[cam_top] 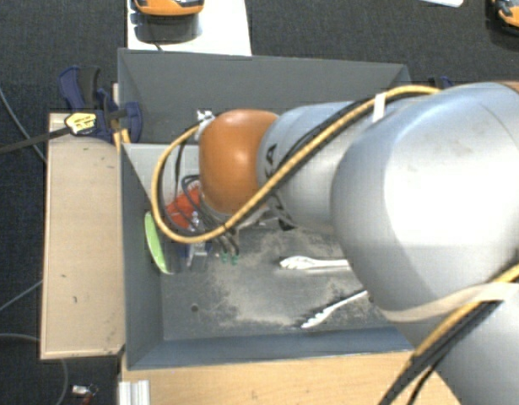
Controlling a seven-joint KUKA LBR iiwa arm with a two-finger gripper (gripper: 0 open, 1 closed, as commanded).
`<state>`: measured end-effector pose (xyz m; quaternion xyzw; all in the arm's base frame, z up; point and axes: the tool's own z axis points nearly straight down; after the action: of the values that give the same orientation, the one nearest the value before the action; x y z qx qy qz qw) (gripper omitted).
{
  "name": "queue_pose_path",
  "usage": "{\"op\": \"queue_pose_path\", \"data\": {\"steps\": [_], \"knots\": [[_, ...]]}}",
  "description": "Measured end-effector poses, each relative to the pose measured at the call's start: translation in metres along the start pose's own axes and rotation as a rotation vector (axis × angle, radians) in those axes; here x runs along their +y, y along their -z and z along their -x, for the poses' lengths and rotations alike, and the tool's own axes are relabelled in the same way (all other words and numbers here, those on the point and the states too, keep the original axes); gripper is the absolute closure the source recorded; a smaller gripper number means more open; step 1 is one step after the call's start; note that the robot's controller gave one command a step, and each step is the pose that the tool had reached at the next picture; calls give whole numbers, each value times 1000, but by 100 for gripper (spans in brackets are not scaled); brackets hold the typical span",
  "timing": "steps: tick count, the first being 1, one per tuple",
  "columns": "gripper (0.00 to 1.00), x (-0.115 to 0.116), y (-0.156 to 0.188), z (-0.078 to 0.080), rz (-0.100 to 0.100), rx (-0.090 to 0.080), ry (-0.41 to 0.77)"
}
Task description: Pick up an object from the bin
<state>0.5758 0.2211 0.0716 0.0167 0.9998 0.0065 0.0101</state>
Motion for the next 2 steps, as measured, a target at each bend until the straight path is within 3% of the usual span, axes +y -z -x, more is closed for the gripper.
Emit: {"op": "queue_pose_path", "data": {"steps": [2], "knots": [[100,1,-1,5,0,-2,-1]]}}
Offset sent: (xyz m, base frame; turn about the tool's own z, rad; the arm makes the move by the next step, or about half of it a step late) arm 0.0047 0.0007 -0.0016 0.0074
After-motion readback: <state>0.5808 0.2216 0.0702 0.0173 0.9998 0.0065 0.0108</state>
